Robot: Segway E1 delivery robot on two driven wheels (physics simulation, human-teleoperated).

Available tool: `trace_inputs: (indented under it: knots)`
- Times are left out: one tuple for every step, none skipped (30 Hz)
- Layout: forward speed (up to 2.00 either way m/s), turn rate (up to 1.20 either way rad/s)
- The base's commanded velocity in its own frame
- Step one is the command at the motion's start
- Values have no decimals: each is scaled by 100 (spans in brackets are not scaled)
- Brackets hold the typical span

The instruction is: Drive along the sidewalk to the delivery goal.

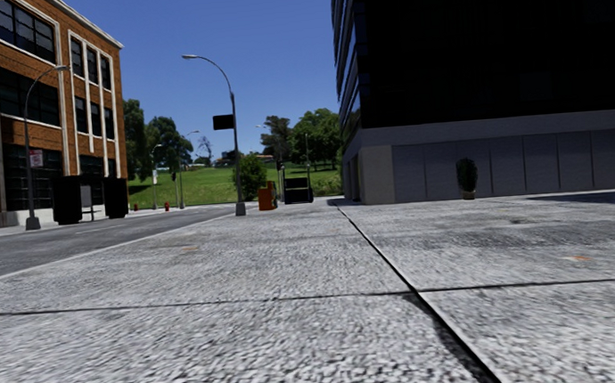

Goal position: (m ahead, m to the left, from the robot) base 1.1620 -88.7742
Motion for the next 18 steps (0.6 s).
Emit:
trace_inputs:
  knots:
    - [200,0]
    - [200,0]
    - [200,0]
    - [200,0]
    - [200,0]
    - [200,0]
    - [200,0]
    - [200,0]
    - [200,0]
    - [200,0]
    - [200,0]
    - [200,0]
    - [200,0]
    - [200,0]
    - [200,0]
    - [200,0]
    - [200,0]
    - [200,0]
